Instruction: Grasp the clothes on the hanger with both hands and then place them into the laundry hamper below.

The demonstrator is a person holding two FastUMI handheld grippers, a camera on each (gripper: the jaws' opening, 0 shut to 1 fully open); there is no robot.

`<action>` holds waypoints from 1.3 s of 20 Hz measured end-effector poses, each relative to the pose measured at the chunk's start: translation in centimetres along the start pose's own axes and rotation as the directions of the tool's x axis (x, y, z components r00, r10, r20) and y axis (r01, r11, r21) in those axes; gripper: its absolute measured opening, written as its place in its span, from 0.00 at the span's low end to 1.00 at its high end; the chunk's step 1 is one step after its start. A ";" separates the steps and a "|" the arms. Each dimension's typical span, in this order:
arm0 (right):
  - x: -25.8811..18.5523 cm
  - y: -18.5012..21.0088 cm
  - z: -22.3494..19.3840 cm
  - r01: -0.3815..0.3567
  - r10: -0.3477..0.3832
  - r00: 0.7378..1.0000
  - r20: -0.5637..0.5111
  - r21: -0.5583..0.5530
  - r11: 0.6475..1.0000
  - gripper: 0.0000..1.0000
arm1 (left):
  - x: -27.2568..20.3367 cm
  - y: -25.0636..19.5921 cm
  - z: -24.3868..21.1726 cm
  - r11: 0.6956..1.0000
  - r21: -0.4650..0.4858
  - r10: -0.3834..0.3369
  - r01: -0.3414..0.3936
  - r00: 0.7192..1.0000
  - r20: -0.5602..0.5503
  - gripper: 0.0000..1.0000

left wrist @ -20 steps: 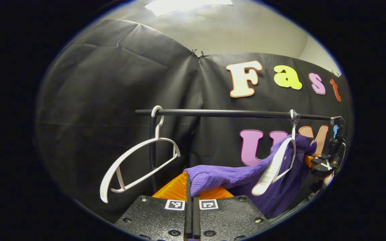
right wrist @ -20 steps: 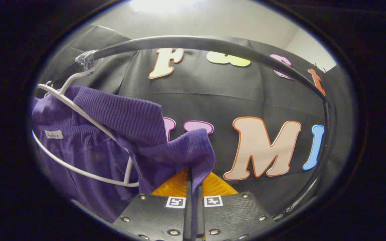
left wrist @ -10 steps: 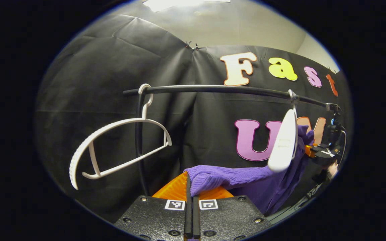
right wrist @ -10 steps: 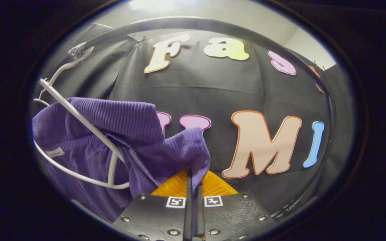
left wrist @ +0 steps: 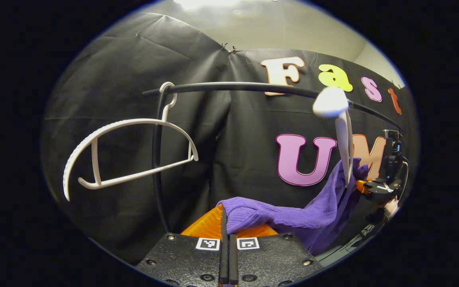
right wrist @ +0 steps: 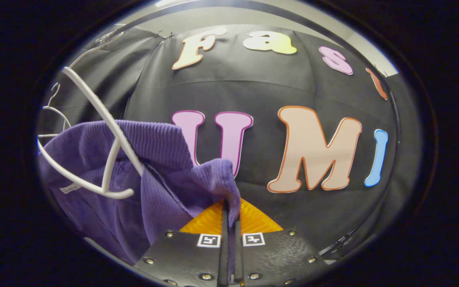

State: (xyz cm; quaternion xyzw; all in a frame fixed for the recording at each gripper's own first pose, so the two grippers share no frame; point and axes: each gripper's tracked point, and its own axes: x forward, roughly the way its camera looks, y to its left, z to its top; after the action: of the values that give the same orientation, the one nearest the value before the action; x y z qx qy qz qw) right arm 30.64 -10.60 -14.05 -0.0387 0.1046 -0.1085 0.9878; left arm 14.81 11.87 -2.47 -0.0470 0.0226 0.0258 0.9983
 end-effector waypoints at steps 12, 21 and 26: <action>-3.5 4.7 -8.9 -0.112 0.119 0.978 -0.172 0.049 0.992 0.06 | -0.2 -5.7 -8.4 0.992 -0.064 -0.113 0.106 0.986 -0.126 0.01; -10.0 1.8 -19.7 -0.093 0.103 0.918 -0.383 0.043 0.995 0.06 | 1.8 -11.4 -30.3 0.955 0.000 -0.253 0.296 0.817 -0.519 0.02; -12.4 0.5 -20.0 -0.083 0.093 0.915 -0.392 0.041 0.996 0.01 | 1.0 -12.7 -33.5 0.943 -0.047 -0.288 0.329 0.739 -0.609 0.02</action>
State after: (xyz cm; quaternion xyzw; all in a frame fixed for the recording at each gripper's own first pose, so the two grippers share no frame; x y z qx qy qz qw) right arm 14.62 -8.39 -31.19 0.0003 0.3010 -0.0707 0.9510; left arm 15.02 -3.85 -34.66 -0.0240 0.3348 -0.1568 0.9288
